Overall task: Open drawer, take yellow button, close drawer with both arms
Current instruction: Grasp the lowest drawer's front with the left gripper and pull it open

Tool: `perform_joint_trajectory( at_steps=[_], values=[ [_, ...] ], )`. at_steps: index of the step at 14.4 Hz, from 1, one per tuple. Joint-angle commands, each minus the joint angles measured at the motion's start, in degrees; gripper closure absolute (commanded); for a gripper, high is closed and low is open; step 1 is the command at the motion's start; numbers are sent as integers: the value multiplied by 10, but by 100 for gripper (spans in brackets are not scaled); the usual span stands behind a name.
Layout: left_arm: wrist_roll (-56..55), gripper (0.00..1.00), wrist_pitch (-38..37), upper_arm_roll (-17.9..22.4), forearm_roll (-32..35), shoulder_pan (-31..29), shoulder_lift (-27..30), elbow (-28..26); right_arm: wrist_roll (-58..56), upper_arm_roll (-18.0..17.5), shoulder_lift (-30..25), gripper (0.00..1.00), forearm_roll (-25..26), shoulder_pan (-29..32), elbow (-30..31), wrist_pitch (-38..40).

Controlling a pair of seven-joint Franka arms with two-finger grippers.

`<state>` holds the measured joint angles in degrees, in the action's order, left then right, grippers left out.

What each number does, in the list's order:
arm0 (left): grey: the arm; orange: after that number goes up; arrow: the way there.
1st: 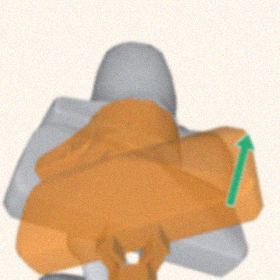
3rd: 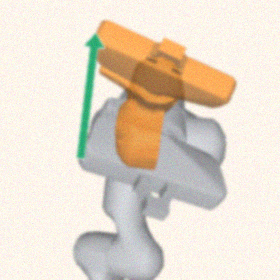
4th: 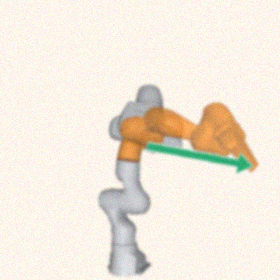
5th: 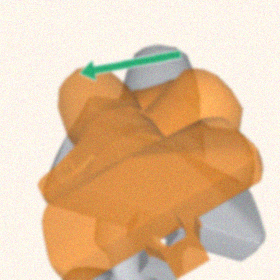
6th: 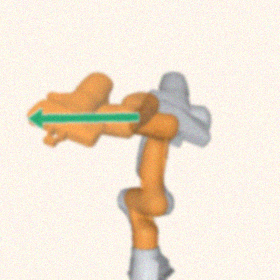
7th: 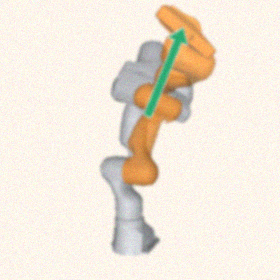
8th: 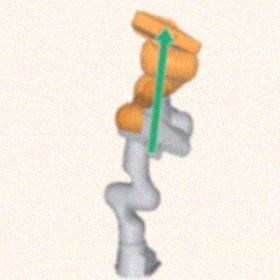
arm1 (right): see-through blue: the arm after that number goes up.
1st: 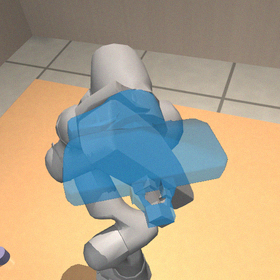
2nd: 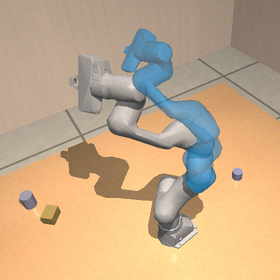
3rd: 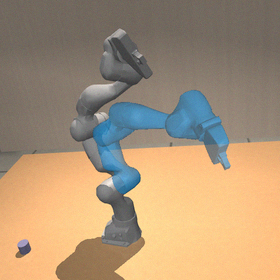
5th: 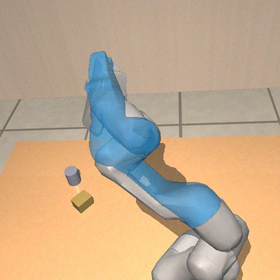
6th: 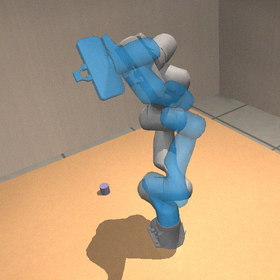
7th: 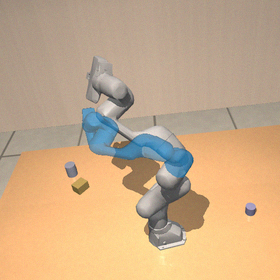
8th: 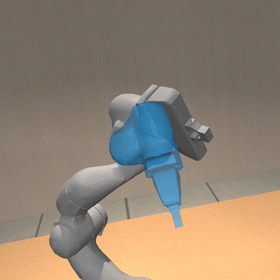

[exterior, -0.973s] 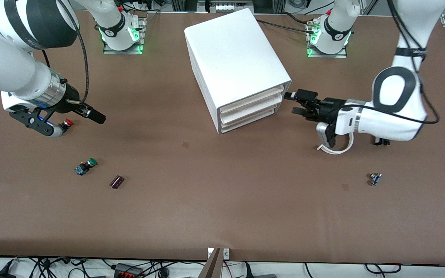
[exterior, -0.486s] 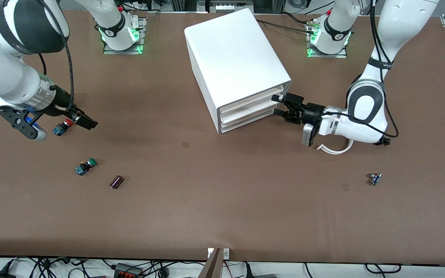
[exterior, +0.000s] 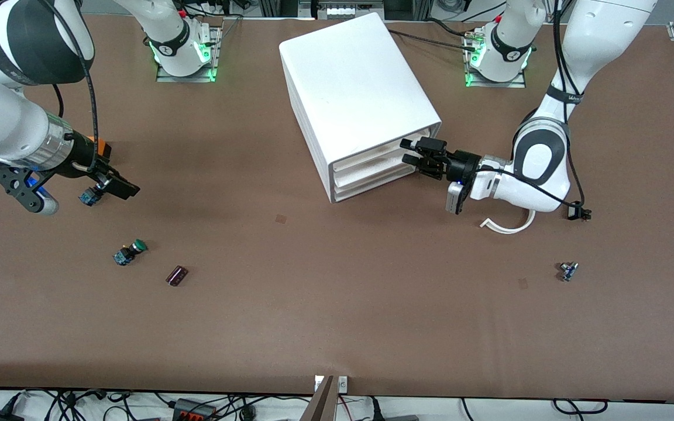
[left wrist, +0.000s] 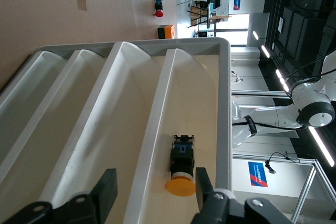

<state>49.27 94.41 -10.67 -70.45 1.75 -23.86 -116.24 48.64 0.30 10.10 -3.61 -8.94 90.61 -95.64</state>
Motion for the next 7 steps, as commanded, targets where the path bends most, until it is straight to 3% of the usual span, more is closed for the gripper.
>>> perform_joint_trajectory(
  at_steps=[1, 4, 7],
  values=[
    [49, 35, 5, -16, -15, -5, -7, -21, 28, -3, 4, 0, -7, -2, -12, 5],
    [93, 43, 5, -17, -14, -5, -18, -21, 37, -4, 4, 0, -7, -2, -11, 5],
    [101, 78, 5, -16, -14, -5, -20, -21, 37, -3, 4, 0, -8, -2, -12, 5]
  ],
)
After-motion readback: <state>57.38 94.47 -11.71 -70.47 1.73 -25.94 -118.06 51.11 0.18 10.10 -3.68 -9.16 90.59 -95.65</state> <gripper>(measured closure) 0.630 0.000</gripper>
